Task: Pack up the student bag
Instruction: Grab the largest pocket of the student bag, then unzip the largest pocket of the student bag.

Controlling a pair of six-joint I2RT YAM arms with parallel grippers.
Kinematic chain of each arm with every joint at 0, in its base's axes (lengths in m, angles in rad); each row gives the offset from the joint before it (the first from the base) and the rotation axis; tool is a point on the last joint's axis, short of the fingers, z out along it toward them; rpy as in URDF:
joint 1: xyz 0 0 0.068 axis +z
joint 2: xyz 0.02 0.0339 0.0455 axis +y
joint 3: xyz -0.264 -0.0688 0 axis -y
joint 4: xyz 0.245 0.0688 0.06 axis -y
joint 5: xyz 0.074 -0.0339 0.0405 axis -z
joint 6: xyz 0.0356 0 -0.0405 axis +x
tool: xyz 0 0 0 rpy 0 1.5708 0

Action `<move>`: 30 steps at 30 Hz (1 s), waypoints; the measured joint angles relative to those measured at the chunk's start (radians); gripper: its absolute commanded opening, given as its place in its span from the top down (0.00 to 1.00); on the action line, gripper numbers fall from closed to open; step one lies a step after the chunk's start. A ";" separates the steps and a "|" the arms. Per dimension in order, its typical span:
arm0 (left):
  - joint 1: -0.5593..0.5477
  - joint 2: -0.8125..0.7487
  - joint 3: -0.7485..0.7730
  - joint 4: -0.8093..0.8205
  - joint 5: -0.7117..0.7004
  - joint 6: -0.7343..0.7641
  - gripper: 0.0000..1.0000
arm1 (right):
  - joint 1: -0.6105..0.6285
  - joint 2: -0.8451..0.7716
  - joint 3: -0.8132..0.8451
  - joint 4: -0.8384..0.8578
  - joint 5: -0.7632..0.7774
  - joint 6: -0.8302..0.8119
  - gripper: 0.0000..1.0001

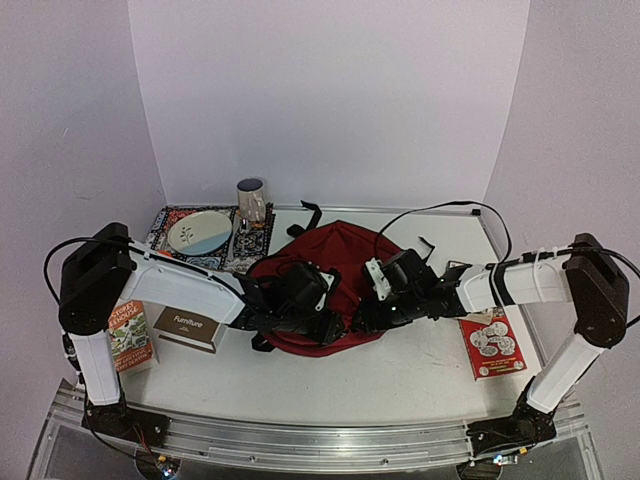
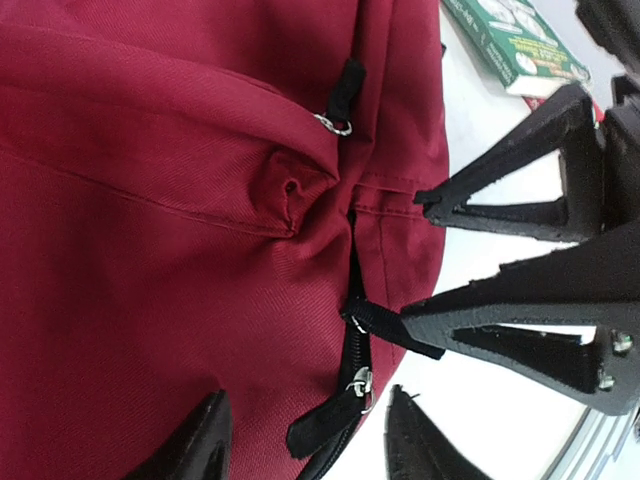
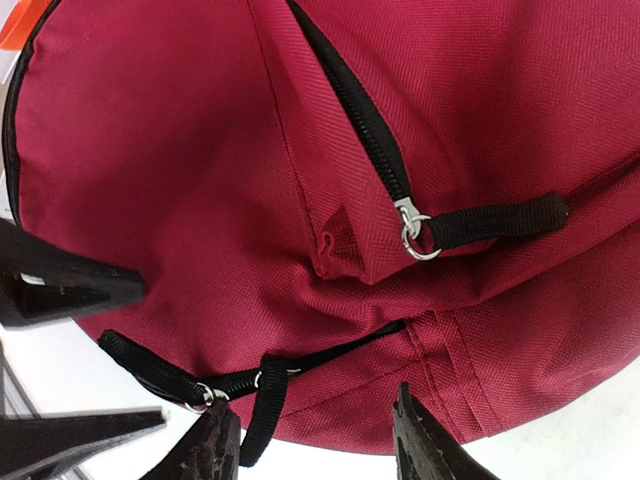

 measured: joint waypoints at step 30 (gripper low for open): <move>0.002 -0.040 -0.076 0.132 0.148 -0.098 1.00 | 0.005 0.169 0.014 0.161 -0.021 0.249 0.42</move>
